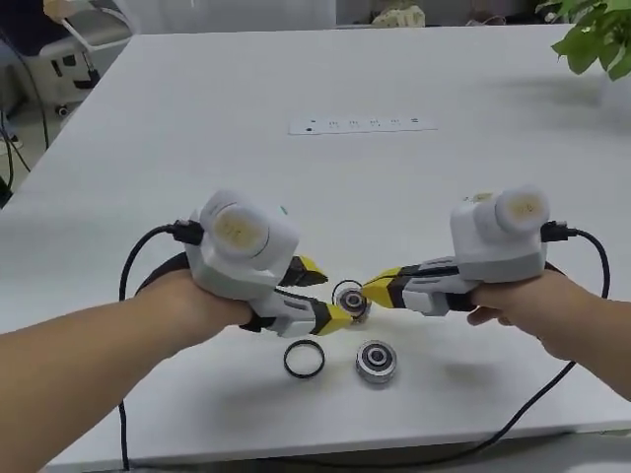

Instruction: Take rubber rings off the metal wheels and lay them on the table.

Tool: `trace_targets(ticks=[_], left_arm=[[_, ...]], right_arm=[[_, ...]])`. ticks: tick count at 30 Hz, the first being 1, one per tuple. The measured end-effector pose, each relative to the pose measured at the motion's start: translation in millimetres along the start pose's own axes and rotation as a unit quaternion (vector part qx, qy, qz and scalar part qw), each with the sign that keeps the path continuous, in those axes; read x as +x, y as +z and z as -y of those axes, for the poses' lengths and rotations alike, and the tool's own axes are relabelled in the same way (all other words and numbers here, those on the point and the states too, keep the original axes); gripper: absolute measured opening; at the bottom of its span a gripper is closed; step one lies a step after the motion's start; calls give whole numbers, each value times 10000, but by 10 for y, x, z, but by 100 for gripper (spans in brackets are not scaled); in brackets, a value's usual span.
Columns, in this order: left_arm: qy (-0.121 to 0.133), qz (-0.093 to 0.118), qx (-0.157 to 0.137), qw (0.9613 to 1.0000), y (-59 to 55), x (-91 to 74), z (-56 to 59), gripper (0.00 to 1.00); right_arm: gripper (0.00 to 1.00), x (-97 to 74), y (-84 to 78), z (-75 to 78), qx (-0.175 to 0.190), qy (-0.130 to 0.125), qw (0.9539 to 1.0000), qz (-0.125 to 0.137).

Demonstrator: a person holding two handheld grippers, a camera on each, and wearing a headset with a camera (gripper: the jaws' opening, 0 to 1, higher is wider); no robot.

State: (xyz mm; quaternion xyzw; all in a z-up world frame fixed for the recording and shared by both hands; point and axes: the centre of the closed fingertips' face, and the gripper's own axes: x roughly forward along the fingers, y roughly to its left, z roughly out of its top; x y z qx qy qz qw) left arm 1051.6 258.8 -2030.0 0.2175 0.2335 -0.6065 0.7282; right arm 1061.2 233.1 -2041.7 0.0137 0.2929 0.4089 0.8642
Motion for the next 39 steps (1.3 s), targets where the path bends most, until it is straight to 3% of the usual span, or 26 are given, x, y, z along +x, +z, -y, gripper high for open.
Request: trace_targets(ticks=[6, 20, 39], left_arm=[[24, 148, -125, 9998, 26, -132, -6, 36], [-24, 436, -221, 9988, 105, -376, 110, 45], [91, 573, -459, 9973, -41, -723, 162, 54]], right_arm=[[0, -5, 20, -25, 17, 48, 10000, 31], [0, -20, 70, -101, 37, 151, 9998, 91], [0, 24, 144, -272, 81, 358, 9992, 175]])
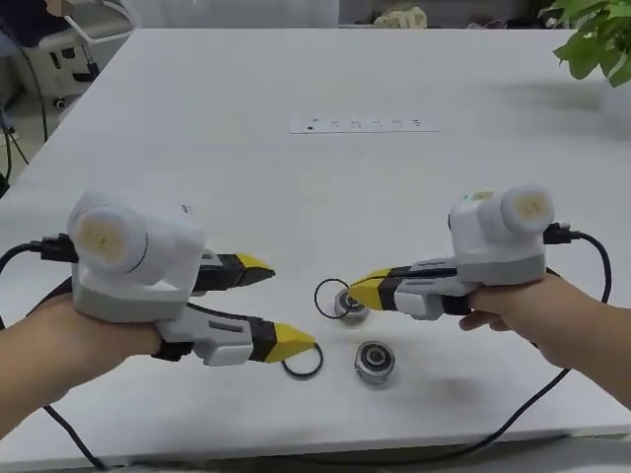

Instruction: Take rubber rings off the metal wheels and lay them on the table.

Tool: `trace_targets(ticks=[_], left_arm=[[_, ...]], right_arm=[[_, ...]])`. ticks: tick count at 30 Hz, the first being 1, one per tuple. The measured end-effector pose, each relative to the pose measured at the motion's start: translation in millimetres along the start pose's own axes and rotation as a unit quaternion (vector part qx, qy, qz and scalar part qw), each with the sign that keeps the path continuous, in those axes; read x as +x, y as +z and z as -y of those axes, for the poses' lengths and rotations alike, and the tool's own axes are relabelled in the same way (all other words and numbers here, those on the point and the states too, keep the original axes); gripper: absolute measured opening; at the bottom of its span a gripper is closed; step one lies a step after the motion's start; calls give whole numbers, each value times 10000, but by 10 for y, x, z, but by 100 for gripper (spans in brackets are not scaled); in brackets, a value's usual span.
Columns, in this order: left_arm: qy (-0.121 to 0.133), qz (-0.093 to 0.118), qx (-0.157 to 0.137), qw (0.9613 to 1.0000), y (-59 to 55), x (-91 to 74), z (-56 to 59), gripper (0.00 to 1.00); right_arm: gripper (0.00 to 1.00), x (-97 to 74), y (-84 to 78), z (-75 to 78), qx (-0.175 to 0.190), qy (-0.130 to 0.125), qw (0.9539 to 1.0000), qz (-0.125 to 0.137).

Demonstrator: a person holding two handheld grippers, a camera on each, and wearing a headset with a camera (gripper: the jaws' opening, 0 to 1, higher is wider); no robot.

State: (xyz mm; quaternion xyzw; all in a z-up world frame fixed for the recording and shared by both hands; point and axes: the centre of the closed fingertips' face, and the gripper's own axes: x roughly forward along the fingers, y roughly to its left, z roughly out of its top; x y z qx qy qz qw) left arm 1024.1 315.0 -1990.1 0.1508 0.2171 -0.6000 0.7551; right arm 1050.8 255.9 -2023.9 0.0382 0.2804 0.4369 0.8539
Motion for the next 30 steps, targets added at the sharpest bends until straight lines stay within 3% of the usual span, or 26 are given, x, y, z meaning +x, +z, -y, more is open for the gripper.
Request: trace_targets(ticks=[11, 30], left_arm=[[81, 14, -88, 9999, -83, -110, 38, 58], [155, 65, -80, 9998, -111, -236, 66, 61]], right_arm=[[0, 63, -20, -138, 22, 162, 9998, -58], [0, 153, -124, -379, 108, 474, 9985, -253]])
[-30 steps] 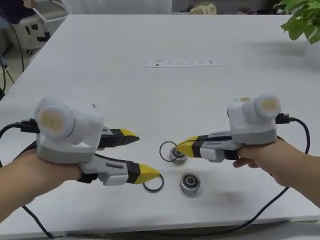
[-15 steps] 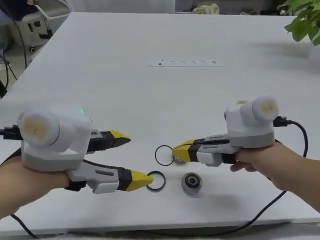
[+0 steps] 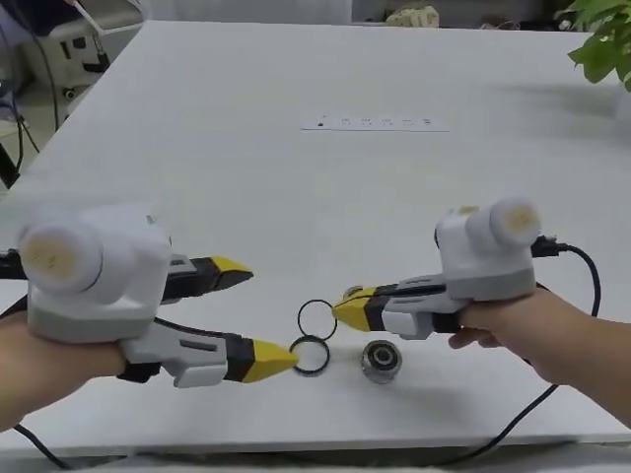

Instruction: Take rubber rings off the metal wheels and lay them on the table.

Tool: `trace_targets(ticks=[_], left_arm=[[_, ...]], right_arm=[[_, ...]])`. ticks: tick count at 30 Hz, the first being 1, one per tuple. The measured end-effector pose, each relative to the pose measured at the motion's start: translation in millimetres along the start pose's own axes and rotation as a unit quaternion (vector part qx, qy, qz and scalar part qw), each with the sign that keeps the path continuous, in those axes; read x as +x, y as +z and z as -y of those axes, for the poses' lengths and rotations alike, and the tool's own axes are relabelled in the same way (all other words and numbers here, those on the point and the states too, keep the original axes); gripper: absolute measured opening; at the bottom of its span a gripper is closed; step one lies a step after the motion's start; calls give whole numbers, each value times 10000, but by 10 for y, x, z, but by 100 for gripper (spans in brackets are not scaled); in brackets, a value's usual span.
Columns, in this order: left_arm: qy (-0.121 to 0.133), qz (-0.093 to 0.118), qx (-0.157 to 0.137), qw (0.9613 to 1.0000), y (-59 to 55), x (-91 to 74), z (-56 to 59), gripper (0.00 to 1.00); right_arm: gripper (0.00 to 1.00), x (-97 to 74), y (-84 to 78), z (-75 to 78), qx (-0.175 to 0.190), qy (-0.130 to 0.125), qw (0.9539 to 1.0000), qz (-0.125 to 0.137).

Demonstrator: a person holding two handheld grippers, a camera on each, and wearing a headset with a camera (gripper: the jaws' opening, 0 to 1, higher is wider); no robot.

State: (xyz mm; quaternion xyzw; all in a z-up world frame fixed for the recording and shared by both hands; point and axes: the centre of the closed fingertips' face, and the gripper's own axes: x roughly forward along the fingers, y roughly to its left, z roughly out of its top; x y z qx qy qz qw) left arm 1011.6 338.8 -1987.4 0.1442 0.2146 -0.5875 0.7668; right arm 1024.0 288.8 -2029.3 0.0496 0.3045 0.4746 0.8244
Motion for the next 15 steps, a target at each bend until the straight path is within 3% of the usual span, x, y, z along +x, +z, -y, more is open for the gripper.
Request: trace_targets(ticks=[15], left_arm=[[56, 14, -85, 9999, -59, -90, 5, 63]], right_arm=[[0, 98, -122, -115, 106, 282, 9993, -242]])
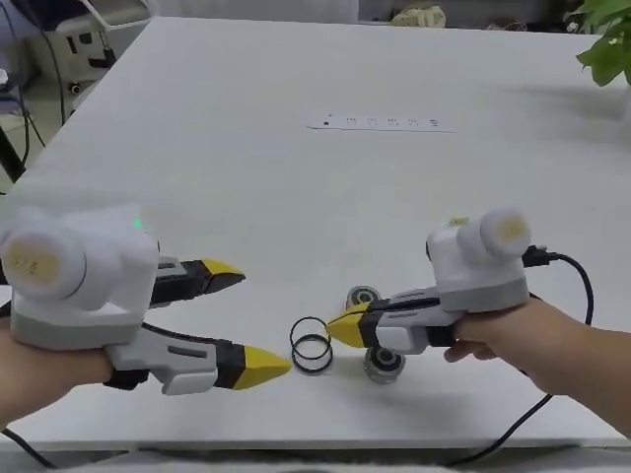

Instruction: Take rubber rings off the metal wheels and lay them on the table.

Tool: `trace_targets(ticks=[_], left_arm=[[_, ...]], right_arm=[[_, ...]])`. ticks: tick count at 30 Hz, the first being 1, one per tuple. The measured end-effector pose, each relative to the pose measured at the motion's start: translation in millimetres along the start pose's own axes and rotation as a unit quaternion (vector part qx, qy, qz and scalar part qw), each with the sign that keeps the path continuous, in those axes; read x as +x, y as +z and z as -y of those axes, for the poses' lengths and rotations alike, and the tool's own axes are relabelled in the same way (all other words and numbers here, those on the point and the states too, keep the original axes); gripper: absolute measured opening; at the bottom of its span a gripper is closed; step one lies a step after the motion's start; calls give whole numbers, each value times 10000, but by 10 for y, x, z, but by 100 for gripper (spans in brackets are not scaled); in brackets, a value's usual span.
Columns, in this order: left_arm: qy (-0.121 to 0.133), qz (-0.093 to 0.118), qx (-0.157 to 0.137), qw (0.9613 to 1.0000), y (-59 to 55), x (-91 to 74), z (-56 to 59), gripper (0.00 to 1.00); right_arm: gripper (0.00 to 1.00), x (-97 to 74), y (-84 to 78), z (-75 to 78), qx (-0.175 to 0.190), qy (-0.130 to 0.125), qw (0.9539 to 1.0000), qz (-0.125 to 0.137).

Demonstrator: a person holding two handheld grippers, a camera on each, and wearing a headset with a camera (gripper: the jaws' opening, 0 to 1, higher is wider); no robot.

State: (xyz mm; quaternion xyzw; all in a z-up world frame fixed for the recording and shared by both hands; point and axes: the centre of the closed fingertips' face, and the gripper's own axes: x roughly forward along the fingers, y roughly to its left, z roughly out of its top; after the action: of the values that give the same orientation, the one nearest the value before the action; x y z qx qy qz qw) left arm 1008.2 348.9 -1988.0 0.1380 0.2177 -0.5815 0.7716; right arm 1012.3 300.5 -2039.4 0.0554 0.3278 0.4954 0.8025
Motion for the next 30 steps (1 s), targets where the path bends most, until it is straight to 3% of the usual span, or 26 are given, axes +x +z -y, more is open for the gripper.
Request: trace_targets(ticks=[12, 30], left_arm=[[16, 7, -73, 10000, -30, -15, 11, 63], [10, -47, -141, 9999, -97, -28, 27, 62]], right_arm=[[0, 45, -97, 15, 153, 79, 9997, -160], [0, 81, -186, 162, 277, -177, 9990, -288]])
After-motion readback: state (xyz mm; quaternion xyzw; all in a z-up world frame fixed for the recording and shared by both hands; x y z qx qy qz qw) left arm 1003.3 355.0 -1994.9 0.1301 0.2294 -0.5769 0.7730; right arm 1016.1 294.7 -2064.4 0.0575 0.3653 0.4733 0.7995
